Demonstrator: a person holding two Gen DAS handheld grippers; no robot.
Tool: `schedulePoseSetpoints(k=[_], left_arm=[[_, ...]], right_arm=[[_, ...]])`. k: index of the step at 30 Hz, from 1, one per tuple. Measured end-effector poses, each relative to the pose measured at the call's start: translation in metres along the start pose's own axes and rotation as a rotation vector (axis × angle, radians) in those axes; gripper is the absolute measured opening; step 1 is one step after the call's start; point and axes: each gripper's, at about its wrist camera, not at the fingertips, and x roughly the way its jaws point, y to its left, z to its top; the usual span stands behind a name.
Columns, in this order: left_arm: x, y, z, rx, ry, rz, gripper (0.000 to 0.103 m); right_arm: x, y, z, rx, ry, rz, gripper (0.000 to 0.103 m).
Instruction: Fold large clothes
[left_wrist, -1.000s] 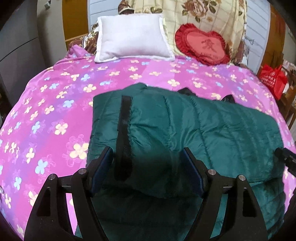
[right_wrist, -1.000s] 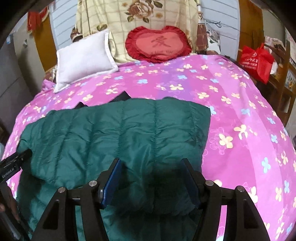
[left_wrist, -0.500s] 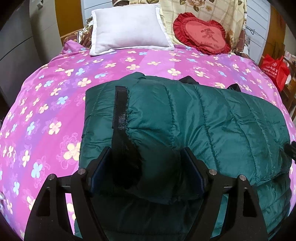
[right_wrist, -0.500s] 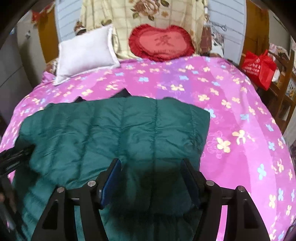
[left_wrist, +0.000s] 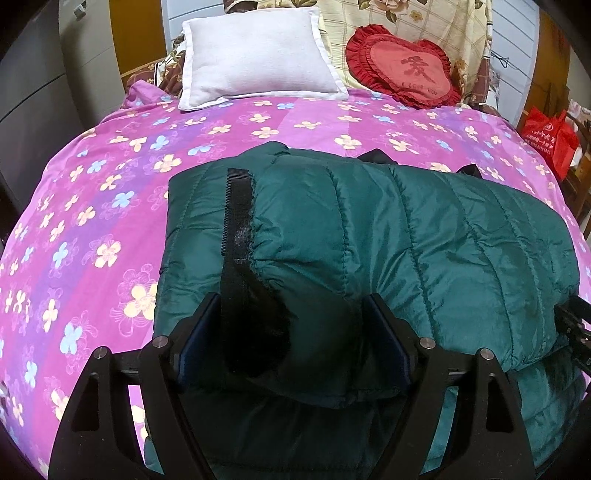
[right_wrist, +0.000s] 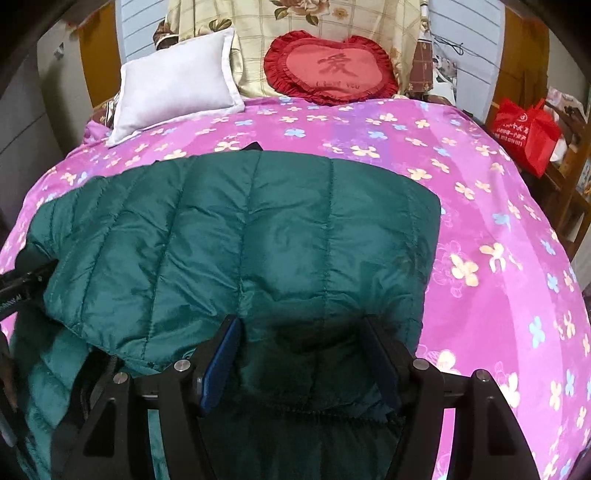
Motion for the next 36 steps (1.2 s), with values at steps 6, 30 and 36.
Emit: schedulePoseSetpoints(k=[6, 30, 36], left_arm=[[0.002, 0.000, 0.000, -0.005, 0.007, -0.002, 0.081], [-0.097, 0.076, -0.092, -0.051, 0.066, -0.092, 0.081], [-0.111, 0.083, -0.122, -0.046, 0.087, -0.095, 0.081]], right_arm=[[-0.002, -0.007, 0.004, 0.036, 0.011, 0.041, 0.066], [-0.106, -0.037, -0.091, 0.102, 0.011, 0.095, 0.066], [-0.129, -0.022, -0.113, 0.074, -0.024, 0.183, 0.066]])
